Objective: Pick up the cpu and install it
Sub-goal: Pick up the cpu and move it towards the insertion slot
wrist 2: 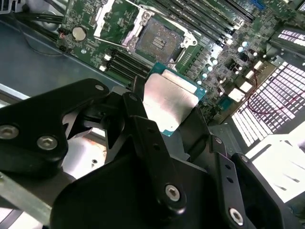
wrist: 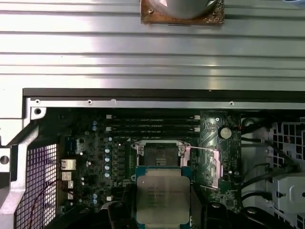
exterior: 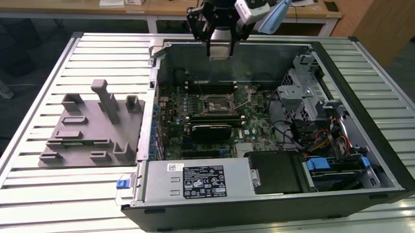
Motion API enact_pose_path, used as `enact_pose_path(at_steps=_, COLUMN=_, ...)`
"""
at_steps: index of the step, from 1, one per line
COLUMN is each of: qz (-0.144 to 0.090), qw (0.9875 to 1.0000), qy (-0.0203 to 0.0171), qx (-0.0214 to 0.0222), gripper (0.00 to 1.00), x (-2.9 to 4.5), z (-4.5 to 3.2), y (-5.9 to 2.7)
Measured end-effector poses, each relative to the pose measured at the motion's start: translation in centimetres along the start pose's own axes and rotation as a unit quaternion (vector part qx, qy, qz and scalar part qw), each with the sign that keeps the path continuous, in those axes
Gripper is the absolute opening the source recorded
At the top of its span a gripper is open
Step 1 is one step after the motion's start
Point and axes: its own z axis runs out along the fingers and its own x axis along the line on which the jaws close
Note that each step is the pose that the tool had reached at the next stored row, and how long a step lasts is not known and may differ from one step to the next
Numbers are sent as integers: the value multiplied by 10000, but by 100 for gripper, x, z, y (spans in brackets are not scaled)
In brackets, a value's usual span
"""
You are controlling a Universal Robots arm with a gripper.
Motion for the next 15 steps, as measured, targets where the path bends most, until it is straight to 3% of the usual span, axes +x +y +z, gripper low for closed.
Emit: enact_pose_path(at_steps=15, qz=0, qw=10000, qy=0, qx=0, gripper=54, x=7, z=273, y=-13)
